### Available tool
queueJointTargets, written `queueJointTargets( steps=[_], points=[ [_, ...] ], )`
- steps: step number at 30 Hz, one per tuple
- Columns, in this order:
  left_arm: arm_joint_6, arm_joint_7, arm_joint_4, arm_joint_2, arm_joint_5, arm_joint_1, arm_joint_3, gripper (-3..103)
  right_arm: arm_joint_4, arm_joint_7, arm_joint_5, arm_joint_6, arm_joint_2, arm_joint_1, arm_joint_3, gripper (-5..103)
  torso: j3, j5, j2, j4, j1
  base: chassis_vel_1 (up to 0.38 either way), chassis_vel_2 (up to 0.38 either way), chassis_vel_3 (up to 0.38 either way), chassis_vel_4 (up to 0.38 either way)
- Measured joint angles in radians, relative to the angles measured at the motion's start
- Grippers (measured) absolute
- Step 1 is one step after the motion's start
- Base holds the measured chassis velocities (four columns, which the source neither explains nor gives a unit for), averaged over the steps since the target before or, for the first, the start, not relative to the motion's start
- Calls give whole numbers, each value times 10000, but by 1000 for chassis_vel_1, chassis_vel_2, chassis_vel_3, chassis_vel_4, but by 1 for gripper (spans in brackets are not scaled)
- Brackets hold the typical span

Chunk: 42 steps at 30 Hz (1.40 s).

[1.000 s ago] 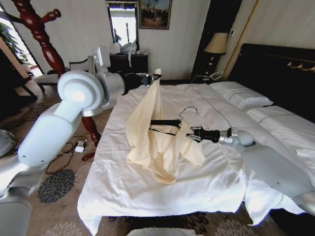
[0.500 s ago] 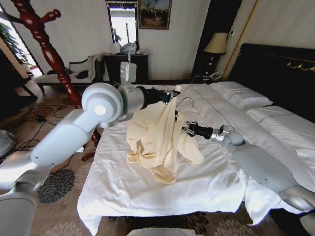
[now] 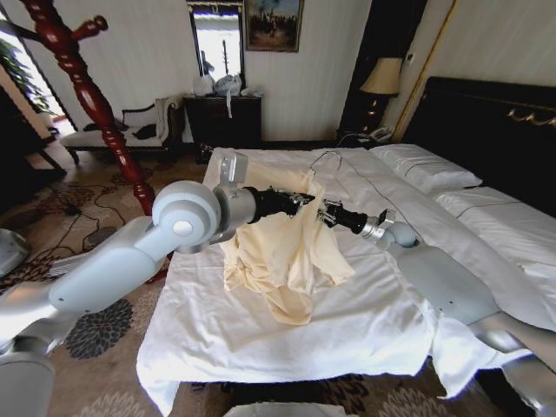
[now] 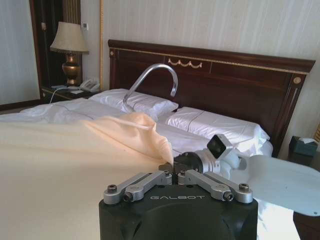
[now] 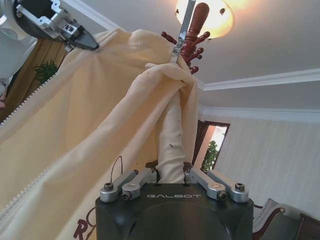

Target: Pick up the clothes from the bed and hang them on the clothes hanger.

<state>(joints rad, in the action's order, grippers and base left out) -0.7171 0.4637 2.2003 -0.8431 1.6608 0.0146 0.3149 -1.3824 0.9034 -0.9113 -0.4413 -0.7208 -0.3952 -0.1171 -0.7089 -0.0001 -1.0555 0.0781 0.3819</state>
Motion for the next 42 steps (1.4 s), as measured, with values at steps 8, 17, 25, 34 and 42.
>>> queueJointTargets(
  steps=[8, 17, 25, 34, 42],
  points=[
    [-101, 503, 863, 868, 166, 223, -152, 7, 80, 13, -24, -16, 245, -181, 401, 18, 0, 1, 0, -1, 0, 0, 0, 0, 0],
    [-195, 1258, 2694, 2989, 931, 1467, -1962, 39, 362, 388, -245, -100, 415, -416, 778, 18, 0, 0, -1, -4, 0, 0, 0, 0, 0],
    [71, 577, 3021, 4645, -133, 1734, -3059, 66, 522, 1058, -159, -476, 482, -474, 976, 18, 1, -1, -1, -4, -2, 0, 0, 0, 0],
    [369, -1191, 1353, 5515, -1337, 1102, -3049, 97, 341, 1669, 696, -986, 414, -615, 1005, 18, 0, -2, -1, -1, 0, 0, 0, 0, 0],
    [88, -4365, 1309, 6296, -2631, 1289, -2597, 100, 514, 2389, 1291, -1432, 283, -526, 964, 18, 1, -2, -1, -1, -1, 0, 0, 0, 0]
  ],
)
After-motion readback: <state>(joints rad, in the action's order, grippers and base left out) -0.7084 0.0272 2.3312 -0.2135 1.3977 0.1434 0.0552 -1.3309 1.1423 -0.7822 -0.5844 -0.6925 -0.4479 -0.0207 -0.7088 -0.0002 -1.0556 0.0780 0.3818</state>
